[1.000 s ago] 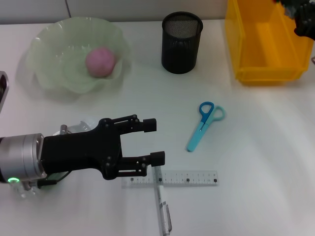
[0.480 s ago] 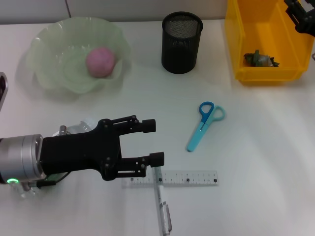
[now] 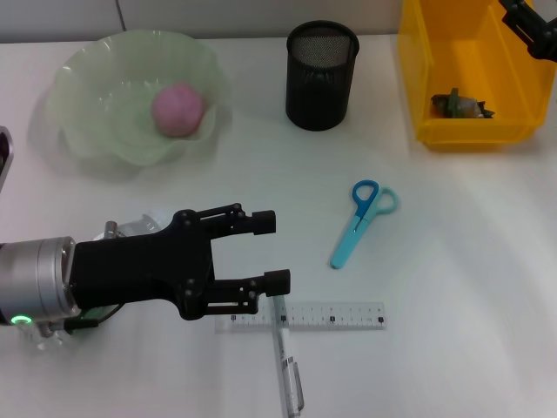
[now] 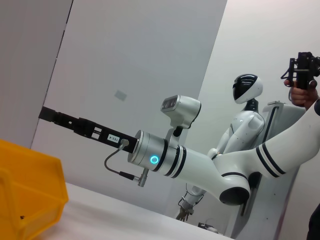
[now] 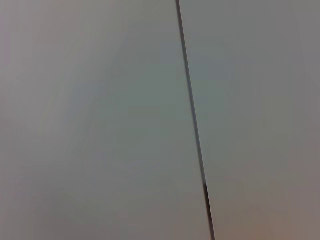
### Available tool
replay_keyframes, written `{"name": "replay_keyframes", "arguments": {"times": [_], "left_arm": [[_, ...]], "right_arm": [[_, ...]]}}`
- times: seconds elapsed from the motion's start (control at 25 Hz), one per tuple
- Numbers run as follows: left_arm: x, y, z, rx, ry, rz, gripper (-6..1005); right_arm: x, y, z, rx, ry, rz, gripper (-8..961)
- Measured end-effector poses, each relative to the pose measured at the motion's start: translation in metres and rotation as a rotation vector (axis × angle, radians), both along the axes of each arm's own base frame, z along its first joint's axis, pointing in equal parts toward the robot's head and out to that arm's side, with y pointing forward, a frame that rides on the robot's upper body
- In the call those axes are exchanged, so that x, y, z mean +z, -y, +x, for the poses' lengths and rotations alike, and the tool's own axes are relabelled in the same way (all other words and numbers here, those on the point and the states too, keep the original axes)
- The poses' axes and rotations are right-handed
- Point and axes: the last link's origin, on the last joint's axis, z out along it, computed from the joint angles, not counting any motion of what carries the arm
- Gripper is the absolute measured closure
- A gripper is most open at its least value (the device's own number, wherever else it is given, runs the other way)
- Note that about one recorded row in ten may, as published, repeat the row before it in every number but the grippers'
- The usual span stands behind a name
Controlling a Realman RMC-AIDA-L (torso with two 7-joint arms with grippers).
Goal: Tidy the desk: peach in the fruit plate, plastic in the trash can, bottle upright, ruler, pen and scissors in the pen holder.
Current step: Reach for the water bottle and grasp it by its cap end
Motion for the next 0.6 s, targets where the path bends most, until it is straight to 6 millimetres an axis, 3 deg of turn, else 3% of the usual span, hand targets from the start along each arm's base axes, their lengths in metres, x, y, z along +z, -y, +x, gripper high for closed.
{"name": "replay_keyframes", "arguments": {"times": [0.4,0.6], "left_arm": [[0.001,-0.001,0.0,0.0,0.003,0.006,212],[0.002,-0.003,0.0,0.0,-0.001,0.01,212]], "right_arm": [[0.0,0.003,-0.001,0.012,-0.057,-0.045,174],[0.003,0.024,-0.005,0.111,-0.127,-0.214,173]]}}
